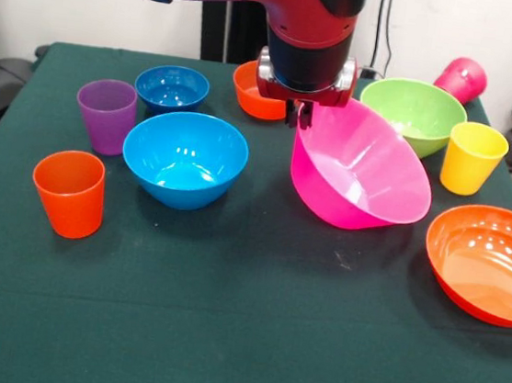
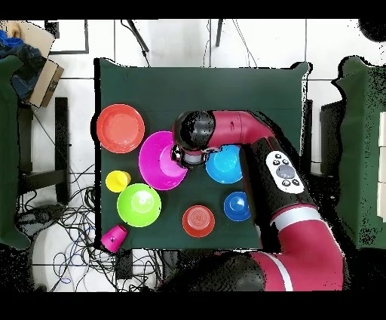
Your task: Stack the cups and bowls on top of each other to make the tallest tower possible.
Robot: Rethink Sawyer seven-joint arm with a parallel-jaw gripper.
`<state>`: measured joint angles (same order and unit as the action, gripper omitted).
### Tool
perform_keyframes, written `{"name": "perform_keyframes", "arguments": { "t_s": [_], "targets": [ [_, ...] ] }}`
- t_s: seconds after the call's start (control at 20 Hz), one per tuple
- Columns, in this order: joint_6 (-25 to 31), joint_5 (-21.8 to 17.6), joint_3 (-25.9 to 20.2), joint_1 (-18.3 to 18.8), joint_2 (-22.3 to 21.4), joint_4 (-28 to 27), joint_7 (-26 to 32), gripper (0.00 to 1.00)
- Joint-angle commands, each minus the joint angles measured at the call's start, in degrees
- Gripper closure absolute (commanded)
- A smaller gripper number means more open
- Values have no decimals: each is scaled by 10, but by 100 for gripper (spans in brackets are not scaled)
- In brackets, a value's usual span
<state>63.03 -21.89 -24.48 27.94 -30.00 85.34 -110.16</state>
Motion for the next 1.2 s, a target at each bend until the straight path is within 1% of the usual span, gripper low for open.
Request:
{"name": "perform_keyframes", "arguments": {
  "t_s": [0.05,0.45,1.2],
  "targets": [
    [74,-25,-13,-10,21,-59,90,100],
    [98,-27,-17,-12,26,-80,96,100],
    [111,-27,-17,-16,32,-94,97,100]
  ]
}}
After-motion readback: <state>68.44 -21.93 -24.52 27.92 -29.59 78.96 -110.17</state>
